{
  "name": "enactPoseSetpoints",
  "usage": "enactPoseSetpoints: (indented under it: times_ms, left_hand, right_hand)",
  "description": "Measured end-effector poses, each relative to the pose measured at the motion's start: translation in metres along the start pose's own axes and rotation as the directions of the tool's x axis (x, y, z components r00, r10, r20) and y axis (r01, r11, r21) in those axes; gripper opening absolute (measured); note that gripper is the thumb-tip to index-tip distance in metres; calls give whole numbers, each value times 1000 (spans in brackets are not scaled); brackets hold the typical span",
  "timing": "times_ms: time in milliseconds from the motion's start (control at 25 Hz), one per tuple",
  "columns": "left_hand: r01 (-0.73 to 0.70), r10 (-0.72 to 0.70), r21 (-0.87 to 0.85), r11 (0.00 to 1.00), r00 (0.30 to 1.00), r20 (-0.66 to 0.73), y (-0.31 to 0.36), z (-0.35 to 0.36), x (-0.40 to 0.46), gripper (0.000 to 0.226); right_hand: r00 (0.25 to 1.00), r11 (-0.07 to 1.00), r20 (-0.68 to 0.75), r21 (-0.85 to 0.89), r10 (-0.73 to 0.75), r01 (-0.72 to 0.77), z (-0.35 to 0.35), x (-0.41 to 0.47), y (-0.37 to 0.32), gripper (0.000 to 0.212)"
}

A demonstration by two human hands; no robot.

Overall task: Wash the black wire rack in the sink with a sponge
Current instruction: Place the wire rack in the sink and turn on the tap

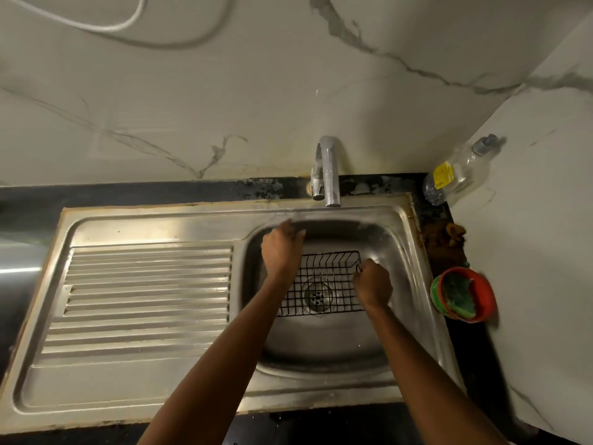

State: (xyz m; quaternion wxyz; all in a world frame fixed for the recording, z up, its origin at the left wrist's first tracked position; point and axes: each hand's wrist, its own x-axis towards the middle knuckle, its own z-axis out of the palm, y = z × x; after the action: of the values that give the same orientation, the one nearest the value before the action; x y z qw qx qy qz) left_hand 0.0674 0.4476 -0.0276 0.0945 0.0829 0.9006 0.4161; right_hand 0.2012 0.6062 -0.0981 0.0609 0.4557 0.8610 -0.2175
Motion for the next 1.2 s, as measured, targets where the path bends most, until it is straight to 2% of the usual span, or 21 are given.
enactPoseSetpoints:
  times_ms: [120, 280, 360, 520, 600, 680, 760, 840, 920, 1000, 1080, 1120, 1200]
  left_hand:
    - [-73, 70, -84, 994, 997, -37, 50, -2, 29, 33]
    - [-150, 147, 67, 986, 988, 40, 78, 0, 45, 12]
    - [-126, 122, 85, 988, 991, 50, 81, 3, 51, 11]
    - [-105, 98, 80, 991, 992, 86, 84, 4, 72, 20]
    - [-61, 60, 12, 998, 996, 68, 82, 6, 78, 18]
    - [78, -74, -155, 985, 997, 26, 75, 10, 78, 14]
    - [283, -281, -407, 869, 957, 66, 57, 11, 78, 11]
    - [451, -407, -627, 635, 885, 225, 40, 9, 79, 8]
    - [521, -425, -724, 452, 839, 339, 32, 5, 79, 18]
    - [526, -414, -753, 394, 833, 366, 33, 4, 78, 20]
    - [507, -391, -747, 430, 850, 352, 30, 5, 76, 21]
    - [498, -376, -720, 483, 861, 342, 26, 5, 73, 21]
    - [473, -338, -579, 664, 880, 332, 15, 3, 58, 13]
  right_hand:
    - [997, 986, -40, 151, -61, 67, -9, -23, -31, 13]
    - [979, 973, -64, 116, -192, 198, -9, -45, -67, 10]
    - [970, 965, -53, 105, -237, 242, -8, -50, -79, 11]
    - [970, 965, -53, 106, -235, 240, -8, -51, -85, 11]
    - [972, 966, -65, 119, -224, 230, -2, -50, -84, 13]
    - [973, 966, -76, 128, -216, 224, 4, -49, -82, 15]
    - [971, 962, -113, 152, -211, 227, 7, -47, -84, 22]
    - [965, 946, -152, 215, -211, 241, 6, -46, -89, 32]
    - [956, 927, -185, 261, -226, 270, 6, -44, -92, 35]
    - [959, 919, -201, 301, -198, 253, 7, -41, -94, 28]
    - [963, 909, -224, 351, -149, 222, 6, -41, -97, 20]
    - [959, 906, -246, 360, -137, 222, 4, -40, -98, 14]
    - [955, 910, -267, 352, -129, 221, -7, -41, -101, 3]
